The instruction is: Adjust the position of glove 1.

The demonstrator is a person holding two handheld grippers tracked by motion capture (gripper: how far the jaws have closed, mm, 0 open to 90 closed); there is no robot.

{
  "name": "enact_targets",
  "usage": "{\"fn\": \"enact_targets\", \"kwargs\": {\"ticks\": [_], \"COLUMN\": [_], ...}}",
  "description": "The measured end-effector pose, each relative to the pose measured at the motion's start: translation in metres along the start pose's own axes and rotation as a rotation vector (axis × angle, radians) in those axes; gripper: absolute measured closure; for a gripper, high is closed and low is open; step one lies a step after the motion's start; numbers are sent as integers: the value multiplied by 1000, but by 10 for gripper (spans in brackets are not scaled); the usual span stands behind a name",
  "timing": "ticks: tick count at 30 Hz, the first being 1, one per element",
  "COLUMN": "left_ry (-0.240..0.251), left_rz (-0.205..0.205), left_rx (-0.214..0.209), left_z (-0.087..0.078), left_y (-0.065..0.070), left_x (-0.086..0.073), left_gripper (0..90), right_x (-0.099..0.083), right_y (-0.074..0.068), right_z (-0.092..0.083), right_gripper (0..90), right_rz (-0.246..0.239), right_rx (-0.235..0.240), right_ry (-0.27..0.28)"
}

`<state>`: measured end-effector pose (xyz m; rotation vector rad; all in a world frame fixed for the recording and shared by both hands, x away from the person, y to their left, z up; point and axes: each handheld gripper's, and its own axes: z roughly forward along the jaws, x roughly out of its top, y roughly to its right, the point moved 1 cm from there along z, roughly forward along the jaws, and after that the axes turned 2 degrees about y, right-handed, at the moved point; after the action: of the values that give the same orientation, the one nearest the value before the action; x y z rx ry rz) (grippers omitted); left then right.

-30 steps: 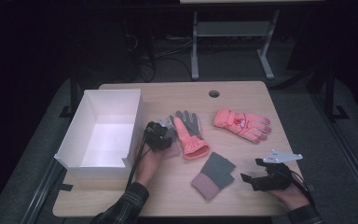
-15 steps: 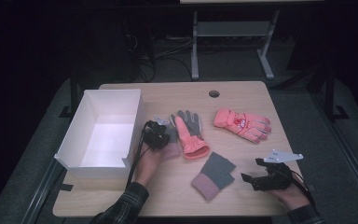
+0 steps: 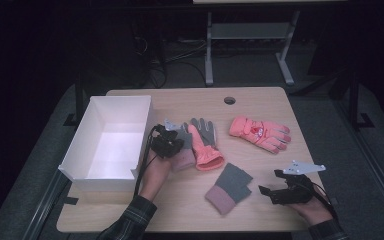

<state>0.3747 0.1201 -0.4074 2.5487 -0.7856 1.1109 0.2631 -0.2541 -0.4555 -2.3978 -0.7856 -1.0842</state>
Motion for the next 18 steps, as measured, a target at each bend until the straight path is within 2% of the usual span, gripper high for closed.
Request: {"fn": "enact_targets", "kwargs": {"ticks": [2,3,8,12,18], "left_ry": [6,10,21,37,40], "left_rz": [18,14,57,85,174], "left_rx": [-14,-32,-134,-194,-233], "left_z": [-4,-5,-10,-15,-31], "left_y": [3,4,12,18,28], "left_x": [3,4,7,7,-2], "left_gripper": [871,871,871,871,871], "right_x": [0,0,0,0,0], "right_y": [0,0,0,1,1], "right_z": [0,0,0,-1,-1], "right_gripper": [139,139,139,139,139], "right_rz": [0,0,1,7,11], "right_rx": [0,1,1,1,4], "right_ry": [0,0,1,3,7]}}
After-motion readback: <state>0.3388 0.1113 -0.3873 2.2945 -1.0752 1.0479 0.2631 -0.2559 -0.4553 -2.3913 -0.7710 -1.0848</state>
